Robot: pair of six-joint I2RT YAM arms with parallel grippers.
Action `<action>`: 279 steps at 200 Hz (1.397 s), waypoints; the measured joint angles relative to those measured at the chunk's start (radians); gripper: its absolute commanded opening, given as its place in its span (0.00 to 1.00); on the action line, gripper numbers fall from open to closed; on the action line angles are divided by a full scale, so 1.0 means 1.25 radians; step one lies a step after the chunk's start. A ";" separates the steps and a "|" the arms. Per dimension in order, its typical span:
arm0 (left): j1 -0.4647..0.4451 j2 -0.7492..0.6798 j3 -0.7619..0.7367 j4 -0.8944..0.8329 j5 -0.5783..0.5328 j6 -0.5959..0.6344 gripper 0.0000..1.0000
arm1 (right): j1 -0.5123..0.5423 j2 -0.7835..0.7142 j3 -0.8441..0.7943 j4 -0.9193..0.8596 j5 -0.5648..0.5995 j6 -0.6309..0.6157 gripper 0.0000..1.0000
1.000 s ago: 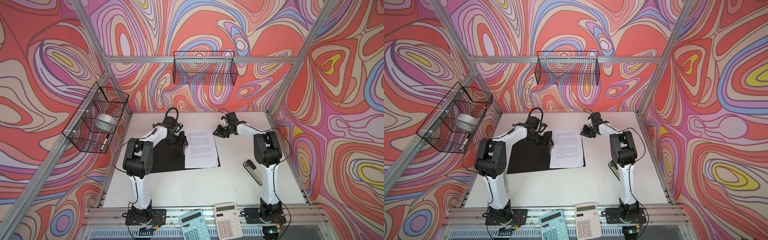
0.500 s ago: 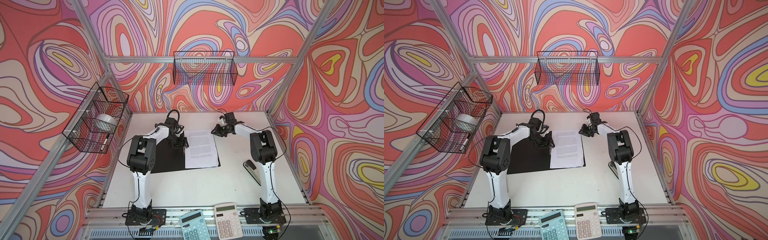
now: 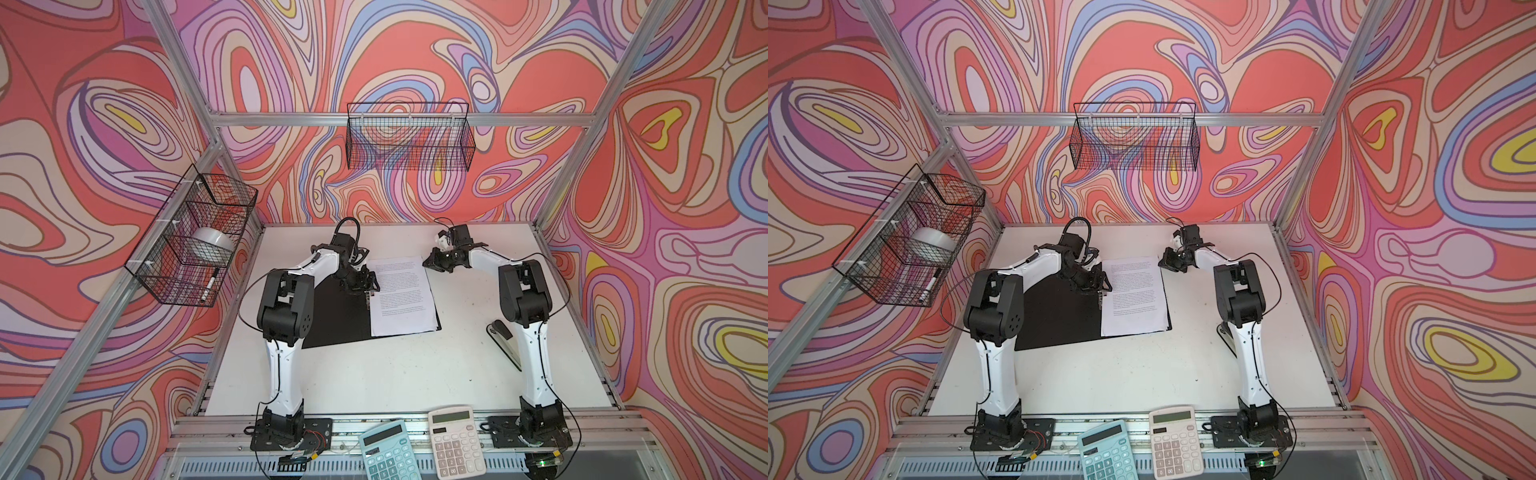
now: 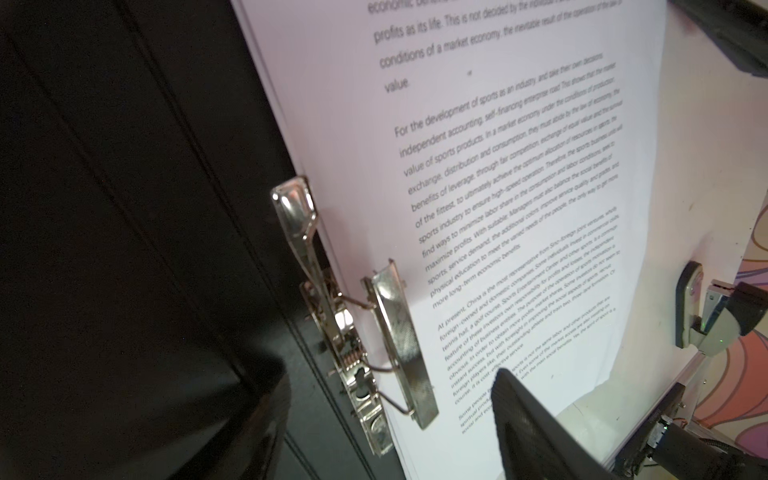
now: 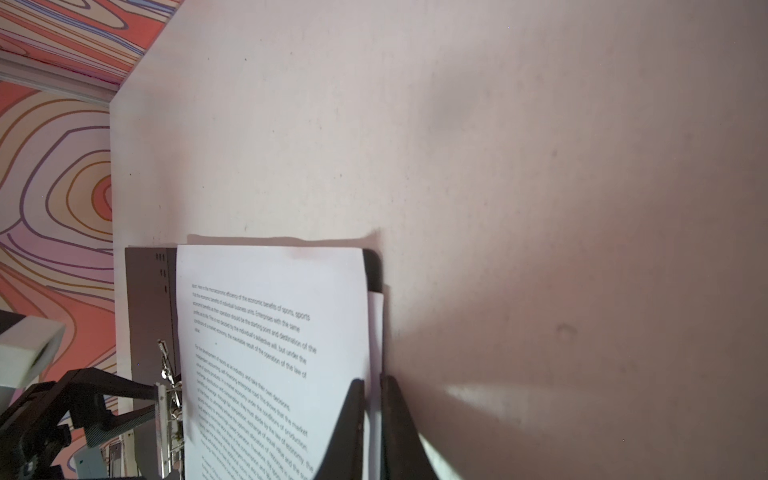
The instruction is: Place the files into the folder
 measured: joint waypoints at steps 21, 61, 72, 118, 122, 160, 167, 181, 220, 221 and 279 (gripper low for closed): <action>0.000 0.011 0.013 0.000 0.011 0.000 0.77 | -0.001 0.000 -0.005 0.006 -0.004 -0.009 0.12; 0.000 0.035 0.047 -0.002 0.032 0.001 0.77 | -0.001 -0.012 -0.028 0.022 -0.004 -0.013 0.13; 0.001 0.039 0.051 -0.004 0.036 0.001 0.77 | -0.001 -0.017 -0.035 0.024 -0.003 -0.015 0.13; -0.001 0.047 0.060 -0.008 0.056 0.000 0.76 | -0.001 -0.047 -0.073 0.018 0.020 -0.024 0.15; -0.001 0.049 0.062 -0.009 0.058 0.000 0.76 | -0.001 -0.048 -0.073 0.014 0.023 -0.027 0.15; -0.020 0.052 0.067 -0.010 0.066 -0.004 0.76 | -0.004 -0.071 -0.096 -0.003 0.057 -0.046 0.16; -0.025 0.052 0.067 -0.009 0.071 -0.008 0.76 | -0.005 -0.076 -0.101 -0.008 0.063 -0.049 0.17; -0.036 0.052 0.067 -0.010 0.077 -0.019 0.76 | -0.005 -0.088 -0.110 -0.017 0.081 -0.054 0.18; -0.042 0.054 0.067 -0.010 0.084 -0.030 0.77 | -0.004 -0.101 -0.117 -0.035 0.111 -0.066 0.21; -0.042 0.054 0.067 -0.010 0.084 -0.029 0.77 | -0.004 -0.101 -0.117 -0.036 0.111 -0.066 0.21; -0.030 0.027 0.037 -0.020 0.050 -0.016 0.77 | -0.003 -0.114 -0.120 -0.048 0.133 -0.065 0.26</action>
